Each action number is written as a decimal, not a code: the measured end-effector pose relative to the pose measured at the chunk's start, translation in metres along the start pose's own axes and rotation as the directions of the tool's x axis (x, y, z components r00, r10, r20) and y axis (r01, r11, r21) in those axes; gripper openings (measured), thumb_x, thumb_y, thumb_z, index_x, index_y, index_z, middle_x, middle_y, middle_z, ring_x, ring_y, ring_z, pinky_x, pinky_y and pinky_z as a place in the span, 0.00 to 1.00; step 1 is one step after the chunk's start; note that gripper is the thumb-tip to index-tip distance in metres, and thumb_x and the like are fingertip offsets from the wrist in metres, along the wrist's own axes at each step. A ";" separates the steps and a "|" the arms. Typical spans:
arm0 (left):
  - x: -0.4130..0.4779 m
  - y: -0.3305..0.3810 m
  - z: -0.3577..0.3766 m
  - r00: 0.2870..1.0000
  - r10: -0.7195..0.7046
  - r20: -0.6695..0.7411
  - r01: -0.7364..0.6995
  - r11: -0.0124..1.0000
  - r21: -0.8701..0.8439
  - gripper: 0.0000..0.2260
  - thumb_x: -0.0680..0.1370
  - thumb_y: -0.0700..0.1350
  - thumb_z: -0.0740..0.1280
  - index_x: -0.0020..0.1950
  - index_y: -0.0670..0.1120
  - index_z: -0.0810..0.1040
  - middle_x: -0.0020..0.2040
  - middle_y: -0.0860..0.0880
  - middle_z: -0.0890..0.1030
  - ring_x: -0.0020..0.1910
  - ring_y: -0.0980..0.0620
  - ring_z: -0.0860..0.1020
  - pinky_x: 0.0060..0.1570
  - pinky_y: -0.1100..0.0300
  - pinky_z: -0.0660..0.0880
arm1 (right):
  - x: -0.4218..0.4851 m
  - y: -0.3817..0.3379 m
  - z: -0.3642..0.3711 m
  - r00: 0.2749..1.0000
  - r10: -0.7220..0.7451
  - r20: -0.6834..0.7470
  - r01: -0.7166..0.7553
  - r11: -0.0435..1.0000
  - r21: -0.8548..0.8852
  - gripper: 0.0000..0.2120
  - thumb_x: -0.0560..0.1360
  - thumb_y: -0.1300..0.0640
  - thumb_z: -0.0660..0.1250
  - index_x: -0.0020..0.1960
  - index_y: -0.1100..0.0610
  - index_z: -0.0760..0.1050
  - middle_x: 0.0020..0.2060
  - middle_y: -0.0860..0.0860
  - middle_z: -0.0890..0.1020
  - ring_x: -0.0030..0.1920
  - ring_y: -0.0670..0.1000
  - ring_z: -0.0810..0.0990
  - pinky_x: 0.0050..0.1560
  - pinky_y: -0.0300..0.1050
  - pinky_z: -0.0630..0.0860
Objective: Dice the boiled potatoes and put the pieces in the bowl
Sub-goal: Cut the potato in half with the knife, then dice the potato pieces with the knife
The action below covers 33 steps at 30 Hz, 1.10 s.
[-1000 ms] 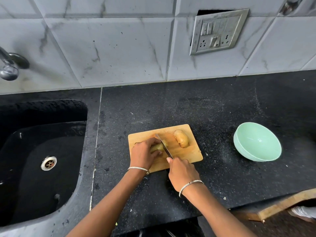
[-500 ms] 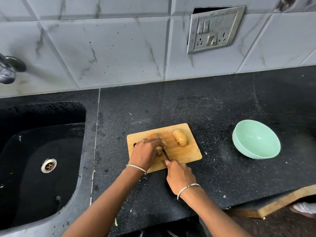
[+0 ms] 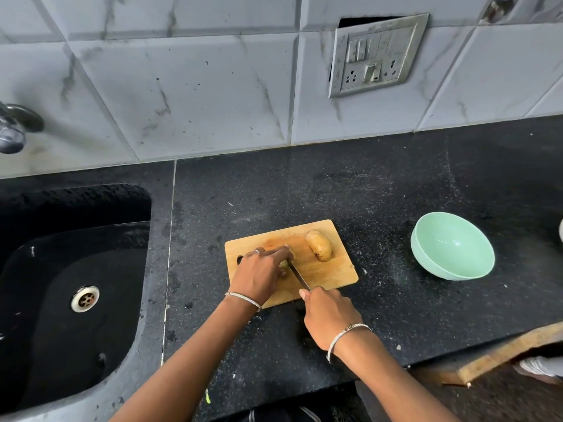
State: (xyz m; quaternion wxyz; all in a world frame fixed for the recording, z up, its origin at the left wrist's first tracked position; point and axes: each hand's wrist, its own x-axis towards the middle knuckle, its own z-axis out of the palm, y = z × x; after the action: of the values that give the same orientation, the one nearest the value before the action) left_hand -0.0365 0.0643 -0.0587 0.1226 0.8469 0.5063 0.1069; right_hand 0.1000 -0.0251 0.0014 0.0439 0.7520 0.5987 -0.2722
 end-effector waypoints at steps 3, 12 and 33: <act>0.000 -0.002 0.002 1.000 -0.008 -0.005 0.008 1.000 -0.020 0.11 0.78 0.47 0.66 0.60 0.55 0.75 0.67 0.57 0.76 0.53 0.45 0.77 0.48 0.56 0.73 | -0.006 0.003 -0.008 0.999 -0.006 0.045 0.008 0.999 -0.032 0.22 0.84 0.46 0.47 0.59 0.59 0.73 0.55 0.57 0.78 0.56 0.61 0.78 0.44 0.49 0.70; -0.003 -0.012 0.004 0.995 -0.088 -0.042 0.076 0.968 -0.240 0.16 0.73 0.49 0.72 0.59 0.58 0.77 0.59 0.58 0.81 0.52 0.49 0.78 0.49 0.56 0.72 | -0.026 0.035 -0.050 0.987 -0.040 0.154 0.041 0.999 -0.002 0.21 0.84 0.44 0.48 0.45 0.56 0.70 0.42 0.51 0.78 0.38 0.51 0.78 0.38 0.47 0.73; 0.021 0.003 0.007 0.983 -0.181 0.008 0.179 0.965 -0.193 0.19 0.71 0.55 0.74 0.60 0.52 0.80 0.55 0.51 0.79 0.55 0.49 0.74 0.51 0.57 0.70 | 0.021 0.055 0.011 0.998 0.005 -0.066 0.003 0.993 0.115 0.23 0.83 0.41 0.47 0.50 0.55 0.74 0.49 0.53 0.81 0.49 0.59 0.80 0.50 0.54 0.76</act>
State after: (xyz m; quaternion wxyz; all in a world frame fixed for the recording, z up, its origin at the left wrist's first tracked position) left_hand -0.0223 0.0809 -0.0635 0.2112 0.7809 0.5690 0.1479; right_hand 0.1495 -0.0265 -0.0316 -0.0192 0.7623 0.5828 -0.2810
